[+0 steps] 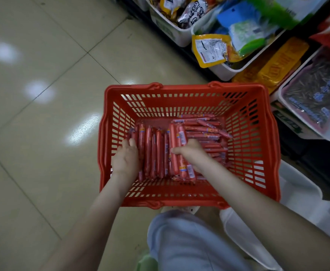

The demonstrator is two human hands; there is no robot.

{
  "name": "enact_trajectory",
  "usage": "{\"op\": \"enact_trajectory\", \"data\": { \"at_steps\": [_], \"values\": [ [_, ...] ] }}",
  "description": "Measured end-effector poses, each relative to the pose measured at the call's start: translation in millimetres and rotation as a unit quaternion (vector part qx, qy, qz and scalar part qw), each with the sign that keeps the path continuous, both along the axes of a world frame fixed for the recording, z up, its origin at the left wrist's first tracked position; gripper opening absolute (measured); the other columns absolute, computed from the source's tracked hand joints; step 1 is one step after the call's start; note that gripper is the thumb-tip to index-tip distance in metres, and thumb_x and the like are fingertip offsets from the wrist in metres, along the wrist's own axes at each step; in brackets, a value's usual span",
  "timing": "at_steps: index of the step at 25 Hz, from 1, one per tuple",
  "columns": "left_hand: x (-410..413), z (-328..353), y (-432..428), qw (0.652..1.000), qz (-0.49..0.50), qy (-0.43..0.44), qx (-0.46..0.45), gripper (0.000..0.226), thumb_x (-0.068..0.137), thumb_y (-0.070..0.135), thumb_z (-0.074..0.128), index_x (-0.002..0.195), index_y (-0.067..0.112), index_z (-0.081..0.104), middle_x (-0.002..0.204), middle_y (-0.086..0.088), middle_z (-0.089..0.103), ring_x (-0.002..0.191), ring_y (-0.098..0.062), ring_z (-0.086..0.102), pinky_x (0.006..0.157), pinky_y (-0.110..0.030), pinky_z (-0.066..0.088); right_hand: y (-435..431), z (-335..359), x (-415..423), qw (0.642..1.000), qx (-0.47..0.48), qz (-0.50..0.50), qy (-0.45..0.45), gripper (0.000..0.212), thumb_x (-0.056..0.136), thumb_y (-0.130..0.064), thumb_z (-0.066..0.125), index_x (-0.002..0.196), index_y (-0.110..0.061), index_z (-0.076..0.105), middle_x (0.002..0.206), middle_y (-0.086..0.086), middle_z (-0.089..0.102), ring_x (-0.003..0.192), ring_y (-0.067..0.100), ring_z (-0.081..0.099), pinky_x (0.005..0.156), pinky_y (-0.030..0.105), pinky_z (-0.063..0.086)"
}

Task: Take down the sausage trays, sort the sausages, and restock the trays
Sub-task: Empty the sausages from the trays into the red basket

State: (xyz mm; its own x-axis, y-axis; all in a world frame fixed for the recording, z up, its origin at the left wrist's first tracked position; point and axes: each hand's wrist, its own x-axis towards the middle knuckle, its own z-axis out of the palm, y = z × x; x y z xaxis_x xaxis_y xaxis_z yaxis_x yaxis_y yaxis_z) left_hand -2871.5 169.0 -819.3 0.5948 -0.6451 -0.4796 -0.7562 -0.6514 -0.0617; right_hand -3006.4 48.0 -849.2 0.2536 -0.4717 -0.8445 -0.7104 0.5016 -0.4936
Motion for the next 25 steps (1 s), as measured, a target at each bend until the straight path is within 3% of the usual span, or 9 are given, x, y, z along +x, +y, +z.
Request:
{"op": "enact_trajectory", "data": {
  "at_steps": [3, 5, 9, 12, 15, 18, 21, 23, 25],
  "values": [
    [12, 4, 23, 0.98, -0.087, -0.119, -0.132, 0.042, 0.088, 0.013, 0.035, 0.124, 0.0, 0.051, 0.127, -0.023, 0.054, 0.121, -0.039, 0.048, 0.106, -0.045, 0.031, 36, -2, 53, 0.998, 0.016, 0.028, -0.059, 0.039, 0.077, -0.012, 0.073, 0.112, -0.003, 0.06, 0.106, 0.012, 0.066, 0.1, 0.028, 0.063, 0.09, 0.039, 0.052],
    [23, -1, 40, 0.966, -0.101, -0.167, -0.171, 0.052, 0.083, 0.021, 0.038, 0.128, -0.003, 0.052, 0.133, -0.027, 0.05, 0.128, -0.043, 0.042, 0.112, -0.048, 0.019, 56, -6, 83, 0.994, 0.007, 0.067, -0.087, 0.051, 0.08, -0.011, 0.069, 0.127, -0.008, 0.051, 0.118, 0.011, 0.062, 0.11, 0.028, 0.059, 0.096, 0.039, 0.048],
    [45, -26, 57, 0.978, -0.173, -0.111, -0.022, 0.065, 0.086, 0.021, 0.034, 0.147, 0.0, 0.025, 0.152, -0.025, 0.021, 0.143, -0.044, 0.001, 0.114, -0.055, 0.016, 77, -13, 99, 0.96, -0.125, 0.238, -0.085, 0.08, 0.088, -0.002, 0.058, 0.151, -0.012, 0.009, 0.155, 0.01, 0.02, 0.14, 0.025, 0.028, 0.112, 0.031, 0.027],
    [48, -38, 58, 0.979, -0.172, -0.109, 0.027, 0.064, 0.09, 0.024, 0.015, 0.151, 0.004, 0.009, 0.155, -0.021, 0.012, 0.142, -0.042, -0.014, 0.115, -0.055, 0.009, 81, -12, 96, 0.957, -0.192, 0.198, -0.088, 0.084, 0.087, 0.003, 0.058, 0.15, -0.015, 0.005, 0.154, 0.011, 0.016, 0.136, 0.028, 0.034, 0.106, 0.034, 0.036],
    [46, -41, 57, 0.98, -0.156, -0.123, 0.022, 0.064, 0.09, 0.029, 0.017, 0.15, 0.006, 0.014, 0.155, -0.017, 0.016, 0.144, -0.039, -0.012, 0.116, -0.053, 0.004, 79, -11, 99, 0.954, -0.232, 0.141, -0.128, 0.072, 0.088, -0.004, 0.061, 0.146, -0.015, 0.019, 0.147, 0.011, 0.027, 0.131, 0.029, 0.041, 0.105, 0.036, 0.038],
    [44, -35, 55, 0.982, -0.145, -0.121, -0.007, 0.063, 0.09, 0.03, 0.026, 0.148, 0.006, 0.024, 0.155, -0.017, 0.02, 0.145, -0.039, -0.006, 0.116, -0.052, 0.006, 80, -16, 92, 0.923, -0.239, 0.277, -0.122, 0.072, 0.093, -0.011, 0.055, 0.151, -0.021, 0.011, 0.153, 0.009, 0.013, 0.139, 0.028, 0.027, 0.11, 0.038, 0.03],
    [35, -20, 52, 0.974, -0.146, -0.147, -0.089, 0.061, 0.08, 0.028, 0.042, 0.134, -0.001, 0.047, 0.146, -0.028, 0.033, 0.138, -0.042, 0.017, 0.114, -0.052, 0.012, 83, -22, 75, 0.86, -0.303, 0.41, -0.015, 0.077, 0.097, -0.027, 0.05, 0.152, -0.024, -0.003, 0.157, 0.01, 0.006, 0.142, 0.027, 0.013, 0.114, 0.039, 0.016],
    [27, -13, 48, 0.97, -0.133, -0.164, -0.121, 0.058, 0.078, 0.027, 0.046, 0.128, -0.001, 0.053, 0.143, -0.029, 0.037, 0.135, -0.041, 0.023, 0.112, -0.053, 0.008, 76, -17, 61, 0.856, -0.303, 0.418, -0.001, 0.075, 0.098, -0.035, 0.046, 0.152, -0.025, -0.005, 0.157, 0.008, 0.008, 0.142, 0.026, 0.01, 0.114, 0.04, 0.014],
    [12, -5, 34, 0.972, -0.111, -0.148, -0.143, 0.056, 0.078, 0.025, 0.047, 0.128, 0.001, 0.054, 0.14, -0.027, 0.042, 0.133, -0.04, 0.032, 0.112, -0.054, 0.009, 62, -4, 41, 0.86, -0.305, 0.408, -0.033, 0.07, 0.098, -0.029, 0.044, 0.153, -0.021, 0.0, 0.156, 0.007, 0.015, 0.141, 0.025, 0.013, 0.115, 0.037, 0.016]
  ]
}}
